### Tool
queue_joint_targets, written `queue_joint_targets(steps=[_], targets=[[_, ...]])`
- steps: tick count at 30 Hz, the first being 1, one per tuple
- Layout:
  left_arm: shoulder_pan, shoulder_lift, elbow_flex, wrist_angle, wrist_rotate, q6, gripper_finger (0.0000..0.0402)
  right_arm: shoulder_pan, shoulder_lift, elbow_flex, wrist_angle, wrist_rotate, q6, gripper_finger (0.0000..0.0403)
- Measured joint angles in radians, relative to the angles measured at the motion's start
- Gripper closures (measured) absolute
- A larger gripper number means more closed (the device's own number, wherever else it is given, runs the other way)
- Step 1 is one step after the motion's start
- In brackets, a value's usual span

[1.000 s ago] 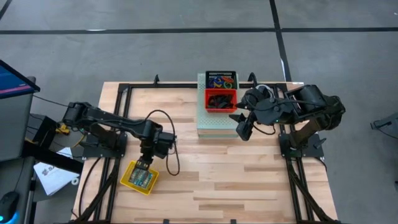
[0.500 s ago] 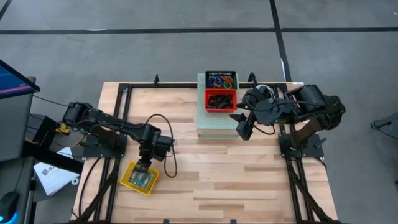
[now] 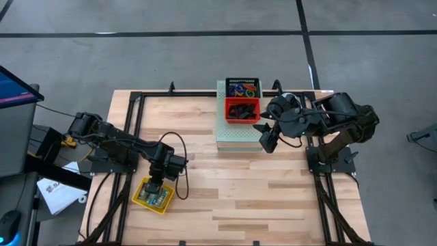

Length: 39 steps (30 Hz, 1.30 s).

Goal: Pick & Place Office Desk Supplies
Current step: Put the yellow bin on the shelf

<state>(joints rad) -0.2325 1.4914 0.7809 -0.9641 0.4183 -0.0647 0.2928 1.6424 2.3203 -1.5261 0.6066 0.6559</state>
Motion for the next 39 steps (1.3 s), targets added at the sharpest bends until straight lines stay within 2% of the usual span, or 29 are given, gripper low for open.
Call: queue_joint_targets(steps=[6, 18, 28, 33, 39], targets=[[0.015, 0.000, -0.003, 0.036, -0.003, -0.018, 0.0392, -0.001, 0.000, 0.000, 0.000, 0.004, 0.000, 0.0193], [0.130, 0.000, 0.021, 0.141, -0.011, -0.153, 0.0398, -0.001, 0.000, 0.000, 0.000, 0.004, 0.000, 0.0193], [0.251, 0.000, 0.167, 0.145, -0.008, -0.241, 0.0400, -0.001, 0.000, 0.000, -0.018, 0.004, -0.001, 0.0193], [0.299, 0.000, 0.234, 0.151, 0.043, -0.355, 0.0400, -0.001, 0.000, 0.000, -0.036, 0.004, -0.001, 0.0193], [0.307, 0.000, 0.310, 0.211, 0.061, -0.493, 0.0401, 0.000, 0.000, 0.000, -0.042, 0.013, -0.009, 0.0193]])
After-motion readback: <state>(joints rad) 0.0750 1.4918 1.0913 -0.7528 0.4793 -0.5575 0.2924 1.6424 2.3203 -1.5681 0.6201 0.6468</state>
